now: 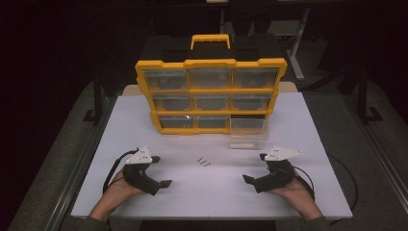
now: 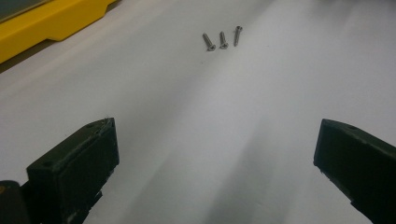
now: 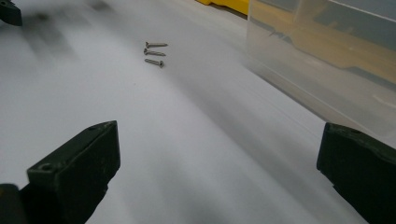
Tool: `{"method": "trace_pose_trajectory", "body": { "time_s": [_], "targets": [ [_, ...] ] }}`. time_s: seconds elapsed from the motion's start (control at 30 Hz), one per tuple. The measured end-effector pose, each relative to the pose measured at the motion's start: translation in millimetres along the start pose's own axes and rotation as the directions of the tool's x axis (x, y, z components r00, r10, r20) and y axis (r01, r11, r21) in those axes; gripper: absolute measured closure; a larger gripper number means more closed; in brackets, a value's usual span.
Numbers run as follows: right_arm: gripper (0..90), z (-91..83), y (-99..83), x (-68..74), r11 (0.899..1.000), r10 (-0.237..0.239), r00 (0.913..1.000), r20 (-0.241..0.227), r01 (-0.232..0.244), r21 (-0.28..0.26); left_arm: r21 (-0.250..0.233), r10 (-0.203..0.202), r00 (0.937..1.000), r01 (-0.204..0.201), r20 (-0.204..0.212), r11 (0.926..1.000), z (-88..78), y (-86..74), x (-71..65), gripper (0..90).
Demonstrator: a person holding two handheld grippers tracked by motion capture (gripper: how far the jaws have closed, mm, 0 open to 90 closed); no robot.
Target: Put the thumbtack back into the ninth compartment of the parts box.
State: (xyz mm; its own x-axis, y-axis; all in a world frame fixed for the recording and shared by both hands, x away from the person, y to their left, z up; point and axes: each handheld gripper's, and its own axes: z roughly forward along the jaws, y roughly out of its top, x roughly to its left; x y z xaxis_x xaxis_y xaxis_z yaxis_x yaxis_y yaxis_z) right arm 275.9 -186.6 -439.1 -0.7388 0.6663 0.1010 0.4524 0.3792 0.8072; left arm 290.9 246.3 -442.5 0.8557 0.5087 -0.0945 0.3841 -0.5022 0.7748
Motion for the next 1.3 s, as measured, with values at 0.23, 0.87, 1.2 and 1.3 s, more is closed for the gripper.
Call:
{"method": "trace_pose_trajectory", "body": {
  "time_s": [0.23,0.87,1.2,1.3],
  "targets": [
    [0.0,0.0,-0.2,-1.4,1.000,0.004,0.9999,-0.009,-0.004,-0.003,-0.004,-0.007,1.0000,0.007,0.005,1.0000,3.0,4.6,1.6,0.0],
    [0.0,0.5,2.9,-1.4,1.000,0.007,0.9997,-0.022,-0.007,-0.013,0.005,0.000,0.9996,0.000,0.029,1.0000,16.3,15.2,4.1,0.0],
    [0.0,0.4,3.3,-0.6,1.000,0.000,0.9997,-0.025,-0.001,-0.014,0.005,0.010,0.9992,-0.010,0.039,0.9999,22.5,23.0,5.3,0.0],
    [0.0,0.5,3.1,-0.1,1.000,0.000,0.9997,-0.024,0.000,-0.012,-0.003,0.007,0.9991,-0.007,0.042,1.0000,24.1,25.8,5.5,0.0]
  ]
}}
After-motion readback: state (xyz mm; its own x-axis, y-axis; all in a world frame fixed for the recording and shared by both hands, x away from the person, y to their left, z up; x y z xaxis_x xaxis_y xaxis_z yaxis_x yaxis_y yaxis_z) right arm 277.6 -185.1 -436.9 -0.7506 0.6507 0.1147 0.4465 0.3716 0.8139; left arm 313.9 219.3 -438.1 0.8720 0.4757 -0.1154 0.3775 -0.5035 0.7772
